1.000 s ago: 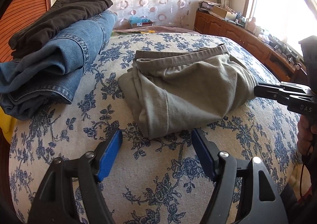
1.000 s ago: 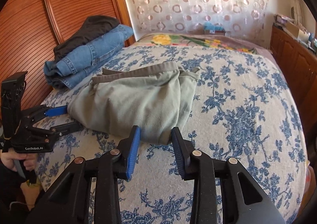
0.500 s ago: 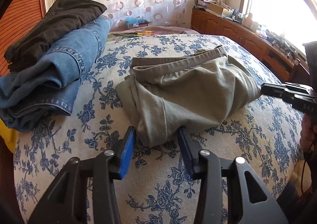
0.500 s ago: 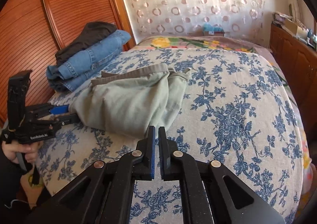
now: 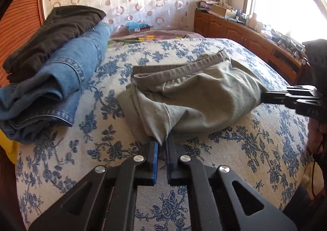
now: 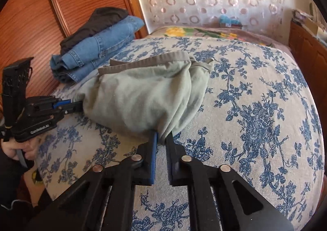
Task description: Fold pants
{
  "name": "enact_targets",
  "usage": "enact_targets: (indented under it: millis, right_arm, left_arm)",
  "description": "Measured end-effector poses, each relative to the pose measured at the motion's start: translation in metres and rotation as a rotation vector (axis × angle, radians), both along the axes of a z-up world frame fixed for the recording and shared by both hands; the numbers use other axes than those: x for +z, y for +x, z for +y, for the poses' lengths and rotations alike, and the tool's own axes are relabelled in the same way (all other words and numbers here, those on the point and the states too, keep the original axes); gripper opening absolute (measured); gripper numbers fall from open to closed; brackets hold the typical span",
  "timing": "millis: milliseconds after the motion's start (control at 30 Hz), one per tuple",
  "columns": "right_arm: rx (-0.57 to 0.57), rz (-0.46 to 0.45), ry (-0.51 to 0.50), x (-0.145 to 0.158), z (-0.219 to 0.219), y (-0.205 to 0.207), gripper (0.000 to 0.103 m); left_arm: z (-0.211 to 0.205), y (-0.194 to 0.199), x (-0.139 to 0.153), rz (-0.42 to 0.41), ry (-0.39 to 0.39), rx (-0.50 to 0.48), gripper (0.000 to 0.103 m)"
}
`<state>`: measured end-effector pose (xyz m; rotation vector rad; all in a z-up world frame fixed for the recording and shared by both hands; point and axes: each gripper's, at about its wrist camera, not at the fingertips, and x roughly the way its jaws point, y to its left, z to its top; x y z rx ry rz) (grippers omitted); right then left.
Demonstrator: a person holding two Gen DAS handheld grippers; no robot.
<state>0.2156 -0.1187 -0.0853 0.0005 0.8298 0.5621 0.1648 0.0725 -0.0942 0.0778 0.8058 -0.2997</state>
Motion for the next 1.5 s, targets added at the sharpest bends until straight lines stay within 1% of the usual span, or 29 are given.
enact_targets:
  millis: [67,133,300,433,533,600,700,867,900,967,1033,1100,1167,1267,1367,1433,1467,1500]
  right_arm:
    - [-0.018,-0.021,0.035,0.008,-0.011,-0.009,0.001]
    - [-0.024,-0.030,0.072,0.014,-0.022,-0.021,0.001]
    - [-0.044,-0.043,0.069,0.023,-0.037,-0.055,0.001]
    - [-0.040,-0.030,0.057,0.020,-0.041,-0.081,0.001]
    - [-0.043,-0.009,0.057,0.011,-0.045,-0.095,0.001]
    - [-0.055,0.000,0.050,0.004,-0.047,-0.099,0.001]
    - [-0.065,0.004,0.050,0.000,-0.051,-0.101,0.001]
    - [-0.071,-0.013,0.046,0.006,-0.057,-0.102,0.001]
    - [-0.084,-0.020,0.039,0.007,-0.060,-0.102,0.000]
    - [-0.127,-0.029,0.030,0.009,-0.072,-0.102,0.000]
    - [-0.150,-0.020,0.045,0.011,-0.083,-0.100,0.000]
    - [-0.155,-0.036,0.033,0.015,-0.083,-0.100,0.000]
    - [-0.149,-0.044,0.036,0.018,-0.080,-0.099,0.000]
    - [-0.141,-0.060,0.021,0.022,-0.073,-0.095,0.000]
    - [-0.130,-0.074,0.006,0.025,-0.064,-0.089,0.000]
    - [-0.120,-0.083,0.005,0.027,-0.058,-0.084,0.000]
    - [-0.114,-0.085,0.005,0.028,-0.054,-0.080,0.003]
    - [-0.110,-0.088,0.003,0.029,-0.051,-0.077,0.010]
  left_arm:
    - [0.002,-0.006,0.006,-0.017,-0.019,0.000,0.002]
    - [0.000,-0.017,0.013,-0.031,-0.039,-0.024,0.002]
    - [-0.012,-0.050,0.022,-0.054,-0.037,-0.081,0.003]
    - [-0.011,-0.075,0.017,-0.037,-0.057,-0.085,0.003]
    - [-0.009,-0.085,0.006,-0.001,-0.078,-0.083,0.003]
    - [-0.010,-0.087,-0.003,0.019,-0.067,-0.079,0.003]
    - [-0.010,-0.088,-0.007,0.026,-0.068,-0.077,0.003]
    - [-0.010,-0.090,-0.008,0.019,-0.065,-0.068,0.003]
    - [-0.009,-0.090,-0.008,0.013,-0.056,-0.056,0.003]
    - [-0.007,-0.091,-0.008,0.020,-0.064,-0.053,0.003]
    - [-0.012,-0.093,-0.008,0.016,-0.046,-0.062,0.003]
    - [-0.016,-0.093,-0.008,0.013,-0.030,-0.061,0.004]
    - [-0.015,-0.092,-0.007,0.020,-0.047,-0.054,0.006]
    - [-0.011,-0.091,-0.005,0.034,-0.075,-0.048,0.012]
    - [-0.007,-0.092,-0.002,0.030,-0.070,-0.043,0.022]
    - [-0.003,-0.094,0.001,0.023,-0.066,-0.039,0.031]
    - [-0.002,-0.094,0.003,0.018,-0.063,-0.035,0.035]
    - [0.000,-0.095,0.004,0.013,-0.063,-0.032,0.040]
